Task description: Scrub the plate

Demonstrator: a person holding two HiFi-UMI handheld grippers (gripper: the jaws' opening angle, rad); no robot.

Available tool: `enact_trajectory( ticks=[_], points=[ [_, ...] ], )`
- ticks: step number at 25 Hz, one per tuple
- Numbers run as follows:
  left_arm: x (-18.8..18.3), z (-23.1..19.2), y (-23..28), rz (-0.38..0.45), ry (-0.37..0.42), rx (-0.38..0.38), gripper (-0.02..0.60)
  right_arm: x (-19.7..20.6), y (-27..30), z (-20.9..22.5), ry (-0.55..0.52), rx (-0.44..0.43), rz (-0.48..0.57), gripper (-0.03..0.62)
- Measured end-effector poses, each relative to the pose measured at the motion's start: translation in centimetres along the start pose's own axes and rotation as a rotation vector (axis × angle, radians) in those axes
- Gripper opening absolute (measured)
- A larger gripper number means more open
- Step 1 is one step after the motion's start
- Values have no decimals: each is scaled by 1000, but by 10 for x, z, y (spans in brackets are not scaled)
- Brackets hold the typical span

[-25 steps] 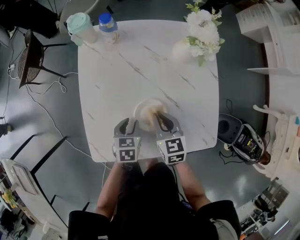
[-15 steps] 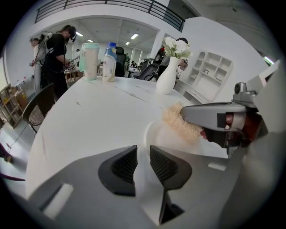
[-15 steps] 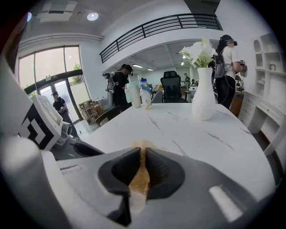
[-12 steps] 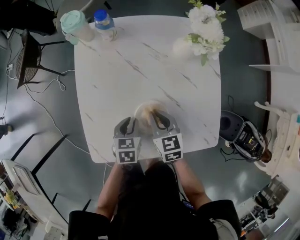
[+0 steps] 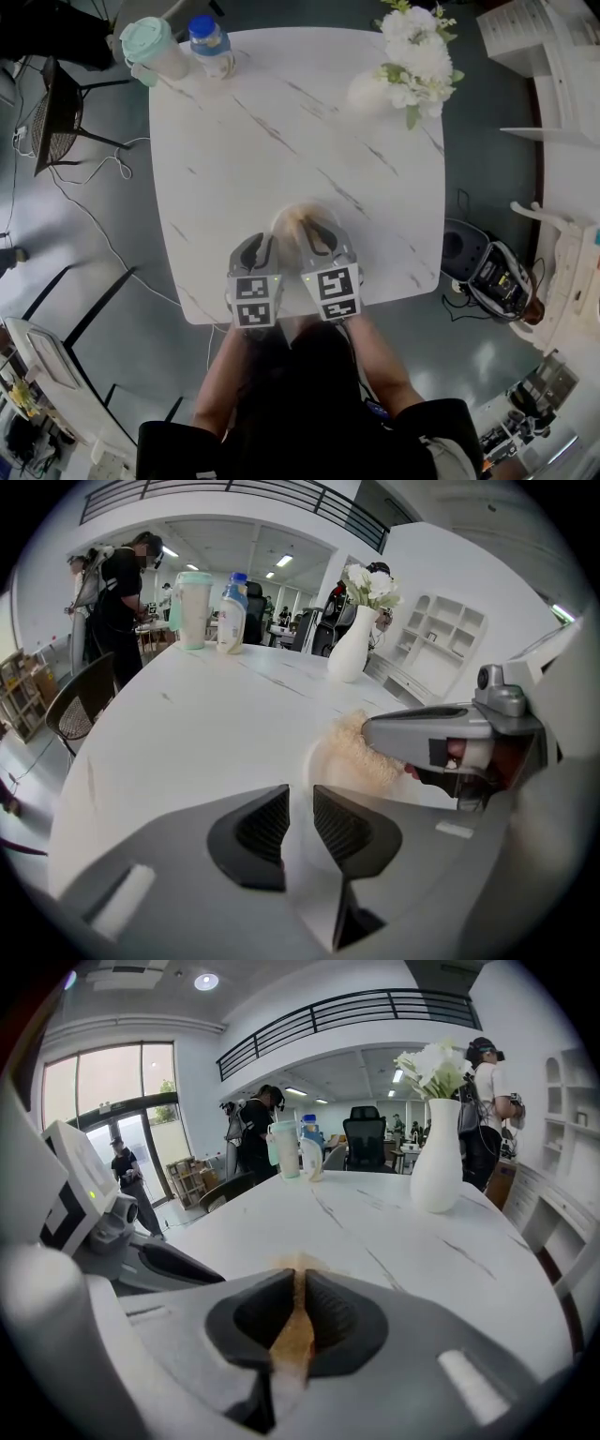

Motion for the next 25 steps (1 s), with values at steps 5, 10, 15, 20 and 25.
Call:
enact_trajectory(
  ticks=[5, 10, 15, 20, 25],
  points=[
    [3, -1, -1, 1, -4, -2, 85, 1, -8, 9, 5, 34, 2, 40],
    [3, -1, -3, 11, -3, 0, 72, 5, -16, 23, 24, 83, 1, 40],
    [4, 3, -3, 21, -20, 24, 61, 7, -23, 33, 44, 108, 7, 40],
    [8, 4, -2, 10, -32, 38, 57, 8, -25, 31, 50, 109, 12, 40],
    [11, 3, -3, 14, -44, 42, 57, 4, -23, 14, 30, 63, 20, 40]
  ],
)
Point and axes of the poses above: the fingertips, and each gripper's own axes: y forward along the fingers, z to its right, x out of its underside, the point moved 9 cm from there along -y, backward along the fingers, and after that the axes turned 4 degrees about y, right-handed, at the moved point
